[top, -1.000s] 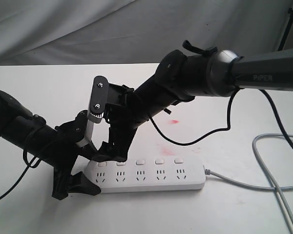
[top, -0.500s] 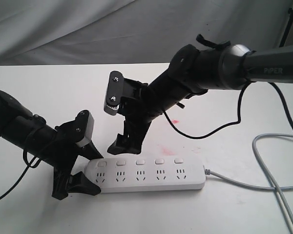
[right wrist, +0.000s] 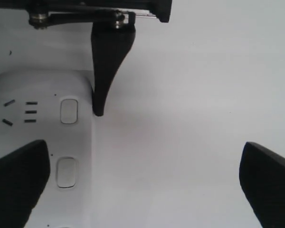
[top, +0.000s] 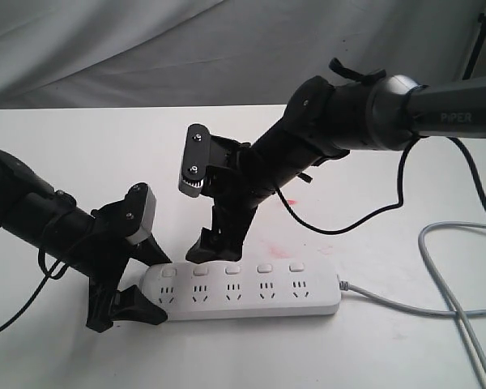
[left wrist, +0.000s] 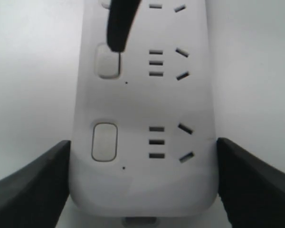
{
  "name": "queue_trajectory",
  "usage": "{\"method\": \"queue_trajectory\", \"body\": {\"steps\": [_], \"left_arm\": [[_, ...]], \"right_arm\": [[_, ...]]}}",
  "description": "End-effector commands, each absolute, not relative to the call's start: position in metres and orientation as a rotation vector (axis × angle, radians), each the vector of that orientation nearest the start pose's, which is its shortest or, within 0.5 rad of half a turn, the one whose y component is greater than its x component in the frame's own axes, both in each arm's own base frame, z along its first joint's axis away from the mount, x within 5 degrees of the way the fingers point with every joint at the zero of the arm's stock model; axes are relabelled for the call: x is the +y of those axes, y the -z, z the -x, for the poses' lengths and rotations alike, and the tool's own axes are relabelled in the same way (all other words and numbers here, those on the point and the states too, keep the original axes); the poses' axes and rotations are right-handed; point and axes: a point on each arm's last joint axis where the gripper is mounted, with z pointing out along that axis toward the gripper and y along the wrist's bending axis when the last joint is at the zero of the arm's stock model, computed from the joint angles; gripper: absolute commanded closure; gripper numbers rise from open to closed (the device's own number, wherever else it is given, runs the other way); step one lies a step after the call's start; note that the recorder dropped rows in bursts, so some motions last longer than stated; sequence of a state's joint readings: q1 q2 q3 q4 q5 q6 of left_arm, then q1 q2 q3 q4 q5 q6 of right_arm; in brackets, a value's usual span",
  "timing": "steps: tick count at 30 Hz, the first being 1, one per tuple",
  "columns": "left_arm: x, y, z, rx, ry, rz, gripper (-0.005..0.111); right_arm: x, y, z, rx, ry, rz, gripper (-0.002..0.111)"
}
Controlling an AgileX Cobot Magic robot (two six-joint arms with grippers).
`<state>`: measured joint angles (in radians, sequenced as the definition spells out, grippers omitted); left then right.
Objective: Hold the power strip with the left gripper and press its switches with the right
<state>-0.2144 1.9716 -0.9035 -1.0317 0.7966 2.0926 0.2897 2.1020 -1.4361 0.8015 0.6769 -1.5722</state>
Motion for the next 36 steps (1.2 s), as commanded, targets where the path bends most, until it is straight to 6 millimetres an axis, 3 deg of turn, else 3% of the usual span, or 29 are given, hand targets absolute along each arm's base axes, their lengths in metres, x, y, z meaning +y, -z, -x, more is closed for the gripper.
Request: {"method": "queue_trajectory", "body": {"steps": [1,36], "left_arm": [[-0.121,-0.099,-0.293,1.96,0.671,-1.773,0.107],[-0.121,-0.099,-0.293,1.96,0.671,-1.773,0.107]], "right_arm": [[0.163,-0.155,-0.406,2.015,-0.384,1.527,0.003],[0.162,-0.13,-0.411,2.03,-0.344,1.558,0.003]]}}
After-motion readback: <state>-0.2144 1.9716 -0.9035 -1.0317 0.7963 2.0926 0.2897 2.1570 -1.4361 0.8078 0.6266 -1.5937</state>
